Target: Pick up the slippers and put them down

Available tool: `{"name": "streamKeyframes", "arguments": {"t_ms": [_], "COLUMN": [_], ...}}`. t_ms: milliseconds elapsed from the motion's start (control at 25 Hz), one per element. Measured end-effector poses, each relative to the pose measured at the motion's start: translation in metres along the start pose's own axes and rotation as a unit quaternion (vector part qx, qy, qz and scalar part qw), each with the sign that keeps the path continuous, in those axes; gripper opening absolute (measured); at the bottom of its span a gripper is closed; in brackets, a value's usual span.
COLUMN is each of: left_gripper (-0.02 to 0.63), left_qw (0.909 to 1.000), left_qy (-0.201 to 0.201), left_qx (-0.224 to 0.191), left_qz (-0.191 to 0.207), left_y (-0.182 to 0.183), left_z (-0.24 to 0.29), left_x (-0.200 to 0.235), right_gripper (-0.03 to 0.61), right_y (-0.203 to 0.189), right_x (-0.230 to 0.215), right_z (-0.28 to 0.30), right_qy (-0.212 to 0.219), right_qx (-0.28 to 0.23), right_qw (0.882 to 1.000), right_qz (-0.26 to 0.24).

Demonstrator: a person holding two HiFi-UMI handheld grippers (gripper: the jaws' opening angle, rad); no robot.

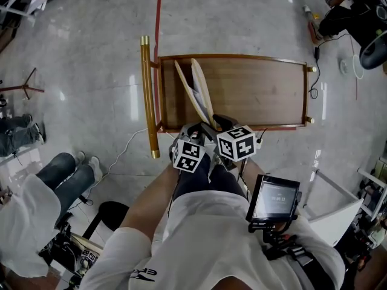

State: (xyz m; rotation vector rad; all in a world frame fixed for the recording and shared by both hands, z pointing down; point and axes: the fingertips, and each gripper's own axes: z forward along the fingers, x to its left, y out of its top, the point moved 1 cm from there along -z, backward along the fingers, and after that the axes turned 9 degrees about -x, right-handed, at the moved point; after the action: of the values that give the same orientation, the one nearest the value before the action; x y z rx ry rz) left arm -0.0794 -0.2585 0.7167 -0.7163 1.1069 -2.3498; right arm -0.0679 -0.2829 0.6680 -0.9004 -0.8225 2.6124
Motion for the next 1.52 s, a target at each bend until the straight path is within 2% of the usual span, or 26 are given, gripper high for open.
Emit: {"name": "streamKeyframes", "arguments": {"t_ms": [400, 600, 680, 760, 1000, 1520], "left_gripper": [0.003, 0.002, 0.002, 0.002, 0.002, 0.002], "left_qw": [0.9987, 0.9983, 0.9983, 0.9984, 0.999, 0.9964], "left_qy": [-0.015, -0.021, -0.021, -0.019, -0.005, 0.056], "left_qx": [0.001, 0.0, -0.001, -0.002, -0.009, -0.056], "left_qz": [0.049, 0.054, 0.054, 0.052, 0.043, 0.031], "left_y": [0.006, 0.009, 0.01, 0.01, 0.014, 0.043], "left_z": [0.008, 0.012, 0.013, 0.013, 0.006, -0.038], "left_x": [-0.004, -0.004, -0.003, -0.002, 0.004, 0.011], "right_gripper": [0.213, 0.212, 0.186, 0.135, 0.086, 0.072], "right_y": [0.005, 0.013, 0.016, 0.017, 0.019, 0.024], "right_x": [-0.002, -0.011, -0.021, -0.029, -0.034, -0.023], "right_z": [0.004, 0.005, 0.004, 0.003, 0.003, -0.03], "right_qy": [0.001, -0.027, -0.043, -0.051, -0.042, -0.025], "right_qx": [0.007, 0.003, 0.0, 0.001, -0.001, -0.047], "right_qw": [0.999, 0.996, 0.995, 0.995, 0.997, 0.999], "right_qz": [-0.045, -0.083, -0.085, -0.089, -0.067, -0.007]}}
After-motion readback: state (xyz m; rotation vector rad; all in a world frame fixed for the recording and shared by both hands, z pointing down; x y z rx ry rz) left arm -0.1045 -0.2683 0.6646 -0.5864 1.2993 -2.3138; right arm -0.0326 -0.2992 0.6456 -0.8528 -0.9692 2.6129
